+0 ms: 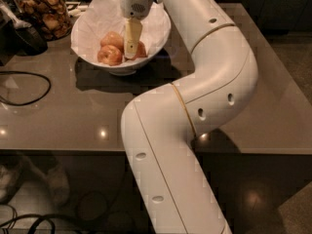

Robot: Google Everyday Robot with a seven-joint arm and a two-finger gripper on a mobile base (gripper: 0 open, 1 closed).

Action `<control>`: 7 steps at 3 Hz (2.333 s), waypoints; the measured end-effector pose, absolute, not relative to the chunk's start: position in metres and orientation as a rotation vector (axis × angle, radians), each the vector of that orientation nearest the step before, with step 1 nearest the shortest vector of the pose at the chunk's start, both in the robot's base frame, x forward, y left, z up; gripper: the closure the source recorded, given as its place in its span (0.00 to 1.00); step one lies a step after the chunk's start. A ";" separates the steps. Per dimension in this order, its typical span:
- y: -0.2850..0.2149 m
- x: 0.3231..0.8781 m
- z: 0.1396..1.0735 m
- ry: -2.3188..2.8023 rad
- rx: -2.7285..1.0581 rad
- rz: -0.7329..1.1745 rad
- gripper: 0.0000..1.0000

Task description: Pick apple from white bowl

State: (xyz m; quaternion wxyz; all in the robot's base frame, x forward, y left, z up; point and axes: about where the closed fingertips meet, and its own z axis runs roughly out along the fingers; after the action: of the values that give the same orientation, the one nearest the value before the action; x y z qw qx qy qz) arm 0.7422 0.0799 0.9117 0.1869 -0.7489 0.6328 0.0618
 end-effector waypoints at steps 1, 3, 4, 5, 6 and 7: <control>0.080 0.742 0.912 1.782 -2.108 0.174 0.00; 0.063 0.757 0.896 1.854 -2.001 0.209 0.00; 0.059 0.761 0.880 1.893 -1.982 0.243 0.00; 0.058 0.763 0.867 1.915 -1.979 0.266 0.00; 0.061 0.763 0.857 1.927 -1.989 0.276 0.10; 0.064 0.764 0.854 1.929 -1.995 0.279 0.29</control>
Offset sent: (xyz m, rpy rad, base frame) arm 0.0355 -0.0340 0.0118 0.0498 0.0272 -0.0988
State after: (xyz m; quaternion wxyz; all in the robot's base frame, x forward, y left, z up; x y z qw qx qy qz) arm 0.7636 0.0636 0.8541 0.1751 -0.7043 0.6809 0.0984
